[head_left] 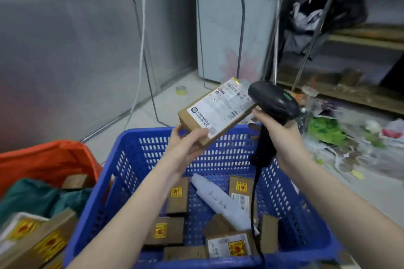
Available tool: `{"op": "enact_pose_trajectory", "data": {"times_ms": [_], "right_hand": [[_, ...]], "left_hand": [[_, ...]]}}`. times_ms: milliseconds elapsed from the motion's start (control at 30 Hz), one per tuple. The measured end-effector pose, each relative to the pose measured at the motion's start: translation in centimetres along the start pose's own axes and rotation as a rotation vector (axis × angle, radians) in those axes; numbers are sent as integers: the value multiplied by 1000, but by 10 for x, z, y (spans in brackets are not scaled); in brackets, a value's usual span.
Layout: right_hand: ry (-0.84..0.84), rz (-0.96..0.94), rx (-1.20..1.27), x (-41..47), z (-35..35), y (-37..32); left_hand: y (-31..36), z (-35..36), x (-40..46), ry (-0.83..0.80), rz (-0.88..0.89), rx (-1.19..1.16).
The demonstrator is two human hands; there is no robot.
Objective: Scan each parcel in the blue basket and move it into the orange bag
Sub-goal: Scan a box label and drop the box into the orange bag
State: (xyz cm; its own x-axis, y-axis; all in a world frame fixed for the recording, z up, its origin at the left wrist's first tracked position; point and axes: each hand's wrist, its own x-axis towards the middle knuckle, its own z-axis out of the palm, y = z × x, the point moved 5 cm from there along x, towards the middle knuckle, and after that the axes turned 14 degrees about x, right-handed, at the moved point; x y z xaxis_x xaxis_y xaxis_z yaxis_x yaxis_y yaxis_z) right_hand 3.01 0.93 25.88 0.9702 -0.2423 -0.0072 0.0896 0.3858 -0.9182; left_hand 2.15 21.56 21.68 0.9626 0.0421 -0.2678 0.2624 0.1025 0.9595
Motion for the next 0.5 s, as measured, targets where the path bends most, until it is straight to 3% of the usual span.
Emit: {"op": "enact_pose_trajectory", "data": {"times_ms": [200,500], "right_hand": [[-87,-87,121,-59,29,-56],[-156,-134,116,-108,37,-101]], "left_hand": [[34,-5,-75,-151,147,170],[73,-18,-135,-88,251,335]]}}
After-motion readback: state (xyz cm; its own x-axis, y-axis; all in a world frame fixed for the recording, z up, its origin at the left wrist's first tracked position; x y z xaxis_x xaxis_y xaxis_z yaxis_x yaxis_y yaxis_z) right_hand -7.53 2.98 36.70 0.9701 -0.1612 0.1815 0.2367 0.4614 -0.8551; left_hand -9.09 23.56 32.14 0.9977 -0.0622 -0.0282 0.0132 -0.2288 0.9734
